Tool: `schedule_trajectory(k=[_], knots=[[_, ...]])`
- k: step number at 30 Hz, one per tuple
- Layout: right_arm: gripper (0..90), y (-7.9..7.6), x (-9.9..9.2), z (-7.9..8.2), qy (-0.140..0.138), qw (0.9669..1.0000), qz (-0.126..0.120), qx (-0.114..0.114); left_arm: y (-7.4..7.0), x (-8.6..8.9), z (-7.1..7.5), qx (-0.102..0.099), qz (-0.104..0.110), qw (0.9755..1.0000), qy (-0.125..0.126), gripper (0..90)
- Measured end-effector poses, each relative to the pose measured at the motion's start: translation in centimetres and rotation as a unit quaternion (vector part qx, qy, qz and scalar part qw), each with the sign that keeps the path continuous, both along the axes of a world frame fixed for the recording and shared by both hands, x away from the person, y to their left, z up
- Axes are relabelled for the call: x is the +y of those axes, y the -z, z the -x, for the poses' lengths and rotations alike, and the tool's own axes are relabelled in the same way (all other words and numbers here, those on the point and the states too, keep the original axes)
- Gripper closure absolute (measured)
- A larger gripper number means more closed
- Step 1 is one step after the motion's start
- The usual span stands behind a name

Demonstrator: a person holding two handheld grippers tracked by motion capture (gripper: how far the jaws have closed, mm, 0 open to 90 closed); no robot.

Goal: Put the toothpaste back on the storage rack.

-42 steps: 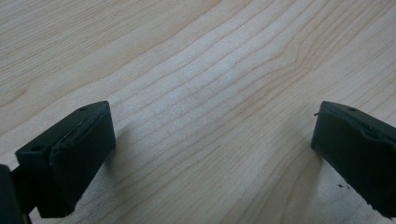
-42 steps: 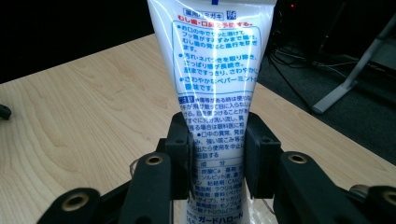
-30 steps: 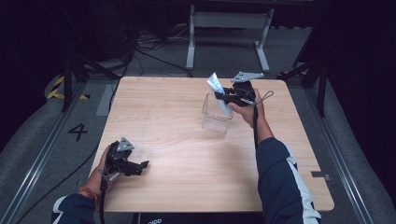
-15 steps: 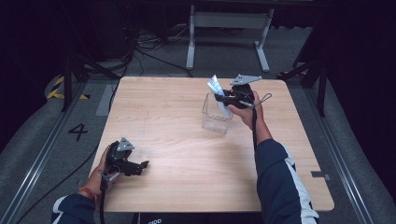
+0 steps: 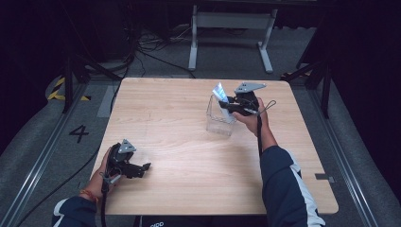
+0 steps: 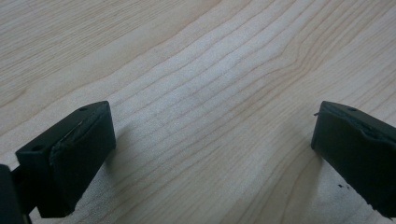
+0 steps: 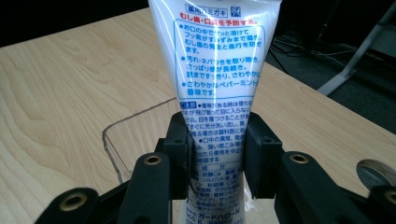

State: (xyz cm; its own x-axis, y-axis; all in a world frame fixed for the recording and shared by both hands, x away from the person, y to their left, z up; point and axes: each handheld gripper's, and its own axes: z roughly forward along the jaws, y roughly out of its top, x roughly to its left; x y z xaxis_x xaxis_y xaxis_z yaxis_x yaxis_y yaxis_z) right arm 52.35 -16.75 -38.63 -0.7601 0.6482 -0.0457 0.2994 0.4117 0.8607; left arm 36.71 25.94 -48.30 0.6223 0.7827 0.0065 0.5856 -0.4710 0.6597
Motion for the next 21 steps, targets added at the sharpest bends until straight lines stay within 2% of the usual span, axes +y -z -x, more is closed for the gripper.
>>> schedule_trajectory(k=[14,21], knots=[[66.2,1.5,-0.1,0.3,-0.004,0.9994,0.03,0.016,0.0,-0.1,0.1,0.0,0.003,1.0,-0.003,0.5],[64.8,1.5,0.0,0.2,0.0,0.9992,0.034,0.022,0.0,-0.1,0.1,0.0,0.003,1.0,-0.003,0.4]])
